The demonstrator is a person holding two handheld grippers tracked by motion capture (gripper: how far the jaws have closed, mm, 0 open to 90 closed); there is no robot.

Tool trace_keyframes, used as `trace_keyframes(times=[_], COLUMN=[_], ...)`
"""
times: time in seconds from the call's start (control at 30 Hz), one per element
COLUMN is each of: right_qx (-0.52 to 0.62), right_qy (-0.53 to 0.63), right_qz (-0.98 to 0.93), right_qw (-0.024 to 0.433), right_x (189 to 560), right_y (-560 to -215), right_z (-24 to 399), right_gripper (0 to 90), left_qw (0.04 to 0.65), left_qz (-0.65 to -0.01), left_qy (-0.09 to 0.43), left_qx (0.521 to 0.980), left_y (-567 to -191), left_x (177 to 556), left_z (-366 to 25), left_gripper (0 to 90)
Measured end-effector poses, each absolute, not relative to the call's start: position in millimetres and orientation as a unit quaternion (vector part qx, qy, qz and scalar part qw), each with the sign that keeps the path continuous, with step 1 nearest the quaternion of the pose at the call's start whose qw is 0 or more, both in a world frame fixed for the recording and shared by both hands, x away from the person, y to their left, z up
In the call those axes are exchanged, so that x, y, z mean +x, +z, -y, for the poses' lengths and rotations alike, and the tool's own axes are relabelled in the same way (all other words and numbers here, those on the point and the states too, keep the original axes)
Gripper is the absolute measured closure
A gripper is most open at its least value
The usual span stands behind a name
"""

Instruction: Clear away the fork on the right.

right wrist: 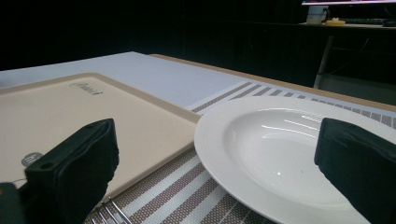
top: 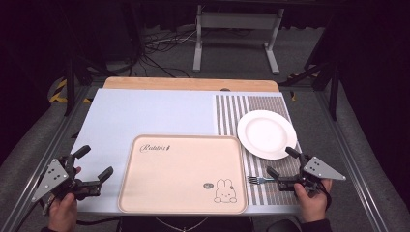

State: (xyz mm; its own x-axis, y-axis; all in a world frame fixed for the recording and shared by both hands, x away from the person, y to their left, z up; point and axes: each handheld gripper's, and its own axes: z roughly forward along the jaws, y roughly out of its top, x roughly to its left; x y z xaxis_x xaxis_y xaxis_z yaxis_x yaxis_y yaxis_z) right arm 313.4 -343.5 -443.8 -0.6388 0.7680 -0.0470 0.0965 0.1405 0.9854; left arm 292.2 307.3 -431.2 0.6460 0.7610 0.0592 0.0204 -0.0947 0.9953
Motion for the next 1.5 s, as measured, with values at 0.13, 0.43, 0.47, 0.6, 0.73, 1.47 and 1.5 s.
trace_keyframes(times=[0.13,0.43,0.47,0.6,0.73,1.47,1.5], right_qx=[0.31,0.309,0.309,0.301,0.301,0.278,0.276], right_qy=[0.579,0.578,0.58,0.589,0.589,0.485,0.465], right_qz=[-0.695,-0.697,-0.695,-0.693,-0.695,-0.791,-0.806], right_qw=[0.29,0.292,0.292,0.287,0.281,0.248,0.243], right_x=[313,313,313,317,323,349,350], right_y=[-444,-443,-443,-442,-438,-393,-388], right_z=[343,344,343,340,338,330,329], right_gripper=[0.6,0.6,0.6,0.6,0.5,4.9,4.3], left_qw=[0.608,0.609,0.608,0.607,0.607,0.605,0.605], left_qz=[-0.292,-0.289,-0.289,-0.288,-0.285,-0.291,-0.291], left_qy=[0.307,0.309,0.309,0.31,0.311,0.314,0.314], left_qx=[0.671,0.671,0.672,0.672,0.673,0.671,0.671], left_y=[-431,-430,-430,-430,-430,-431,-431], left_x=[292,291,291,291,291,292,292], left_z=[-308,-308,-308,-308,-309,-310,-310], left_gripper=[0.0,0.0,0.1,0.0,0.0,0.1,0.1])
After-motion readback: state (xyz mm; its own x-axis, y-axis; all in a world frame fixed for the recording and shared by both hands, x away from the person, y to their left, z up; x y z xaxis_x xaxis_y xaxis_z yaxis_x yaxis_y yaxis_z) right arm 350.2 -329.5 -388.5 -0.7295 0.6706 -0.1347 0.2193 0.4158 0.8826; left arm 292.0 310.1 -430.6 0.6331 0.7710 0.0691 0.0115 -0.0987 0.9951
